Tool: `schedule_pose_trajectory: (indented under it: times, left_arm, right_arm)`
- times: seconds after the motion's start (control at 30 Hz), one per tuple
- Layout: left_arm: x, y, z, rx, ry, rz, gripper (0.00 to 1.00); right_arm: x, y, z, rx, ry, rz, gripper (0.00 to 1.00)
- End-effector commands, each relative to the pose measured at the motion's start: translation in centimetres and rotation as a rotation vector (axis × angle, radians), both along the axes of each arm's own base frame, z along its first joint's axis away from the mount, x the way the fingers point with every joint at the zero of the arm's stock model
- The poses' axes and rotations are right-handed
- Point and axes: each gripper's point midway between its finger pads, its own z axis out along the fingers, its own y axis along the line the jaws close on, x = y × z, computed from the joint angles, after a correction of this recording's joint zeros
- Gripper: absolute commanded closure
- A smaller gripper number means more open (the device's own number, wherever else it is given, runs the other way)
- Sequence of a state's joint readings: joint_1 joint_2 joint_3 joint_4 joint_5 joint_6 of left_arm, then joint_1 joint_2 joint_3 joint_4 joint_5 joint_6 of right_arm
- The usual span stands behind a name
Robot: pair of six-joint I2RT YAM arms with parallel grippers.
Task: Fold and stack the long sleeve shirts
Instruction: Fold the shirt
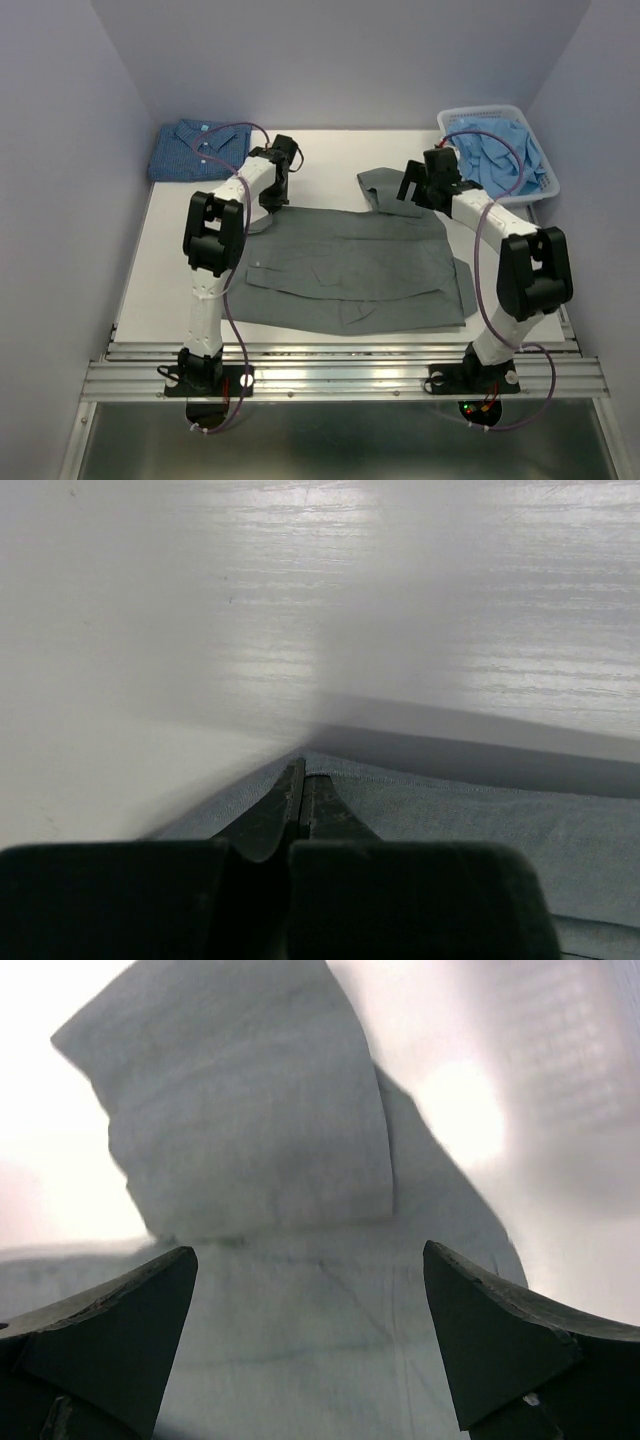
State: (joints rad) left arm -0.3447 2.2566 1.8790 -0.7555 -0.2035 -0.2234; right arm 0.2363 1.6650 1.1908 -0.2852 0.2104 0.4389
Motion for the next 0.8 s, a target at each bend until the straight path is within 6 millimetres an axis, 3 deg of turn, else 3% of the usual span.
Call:
schedule_pose_trajectory:
  times: [0.0, 0.1, 0.13, 0.17, 0.2, 0.23, 0.3, 0.33, 0.37, 0.43, 0.47, 0.67, 0.73, 0.77]
  left_arm:
    - [0.0, 1.4, 4.1, 0.037, -0.084, 0.041, 1.0]
    - [-0.2, 1.5, 3.5, 0.04, -0.067, 0.044, 1.0]
    - [-0.2, 1.6, 3.4, 0.041, -0.065, 0.044, 1.0]
    - [-0.2, 1.4, 3.2, 0.04, -0.064, 0.042, 1.0]
    - [-0.2, 1.5, 3.3, 0.042, -0.066, 0.04, 1.0]
    - [-0.1, 1.5, 3.3, 0.043, -0.07, 0.041, 1.0]
    - [0.0, 1.4, 3.2, 0.042, -0.068, 0.036, 1.0]
    - [0.0, 1.5, 3.1, 0.042, -0.067, 0.038, 1.0]
    - [0.0, 1.3, 3.1, 0.037, -0.069, 0.034, 1.0]
    - [0.2, 1.3, 3.2, 0.032, -0.074, 0.03, 1.0]
    - [0.2, 1.2, 3.1, 0.031, -0.074, 0.028, 1.0]
    - [0.4, 1.4, 3.3, 0.043, -0.062, 0.044, 1.0]
    - [0.6, 1.3, 3.4, 0.041, -0.067, 0.043, 1.0]
    - [0.7, 1.2, 3.6, 0.03, -0.071, 0.04, 1.0]
  right_arm:
    - [4.7, 0.4, 0.4, -0.059, -0.035, 0.048, 0.0]
    - [8.1, 0.8, 1.2, -0.093, -0.072, 0.07, 0.0]
    - [8.9, 0.6, -0.7, -0.121, -0.039, 0.066, 0.0]
    - [10.6, 0.6, 0.3, -0.146, -0.074, 0.071, 0.0]
    - [11.3, 0.5, 0.0, -0.168, -0.073, 0.072, 0.0]
    - [12.0, 0.5, -2.0, -0.203, -0.042, 0.101, 0.0]
    - [13.8, 1.2, -1.5, -0.209, -0.068, 0.139, 0.0]
    - [14.2, 1.7, -1.9, -0.203, -0.068, 0.167, 0.0]
    - [14.6, 1.8, -3.8, -0.217, -0.041, 0.184, 0.0]
    - [16.2, 1.5, -3.7, -0.222, -0.06, 0.186, 0.0]
    - [16.4, 1.4, -5.3, -0.231, -0.036, 0.186, 0.0]
    - [16.3, 2.5, -7.6, -0.151, 0.003, 0.221, 0.02]
    - [16.0, 3.4, -8.0, -0.119, 0.01, 0.266, 0.14]
    - [15.9, 3.4, -8.1, -0.117, 0.013, 0.267, 0.36]
